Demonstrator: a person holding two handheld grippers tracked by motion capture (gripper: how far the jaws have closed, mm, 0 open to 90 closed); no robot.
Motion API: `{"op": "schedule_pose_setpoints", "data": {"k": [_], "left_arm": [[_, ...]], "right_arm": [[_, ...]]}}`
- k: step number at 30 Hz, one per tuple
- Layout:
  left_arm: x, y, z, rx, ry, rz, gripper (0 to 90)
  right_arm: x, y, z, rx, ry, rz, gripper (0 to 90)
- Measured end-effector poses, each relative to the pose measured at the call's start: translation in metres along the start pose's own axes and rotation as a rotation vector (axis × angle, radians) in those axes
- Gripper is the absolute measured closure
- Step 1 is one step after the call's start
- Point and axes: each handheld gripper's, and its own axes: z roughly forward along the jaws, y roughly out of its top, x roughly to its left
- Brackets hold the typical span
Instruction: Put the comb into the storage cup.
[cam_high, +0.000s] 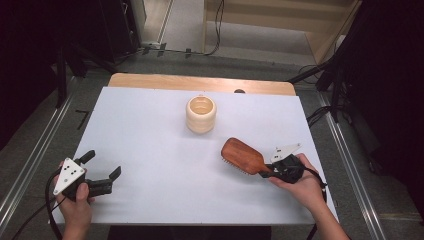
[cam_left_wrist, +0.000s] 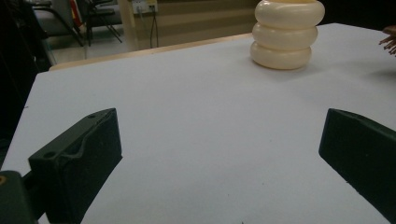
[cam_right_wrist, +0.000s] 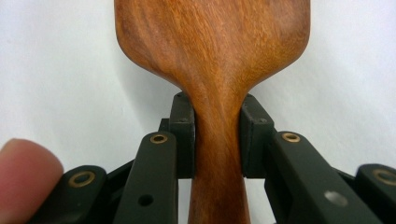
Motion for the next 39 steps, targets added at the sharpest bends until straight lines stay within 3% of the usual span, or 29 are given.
{"op": "schedule_pose_setpoints", "data": {"k": [28,39], "left_arm": [[0.0,0.0,0.0,-0.002,0.0,0.001,0.0],[-0.001,0.0,0.0,0.001,0.002,0.005,0.0]], "right_arm": [[0.023,0.041,0.014,-0.171,0.011,-0.02,69.5],[0.032,0.056,0.019,-0.212,0.01,-0.032,69.5]]}}
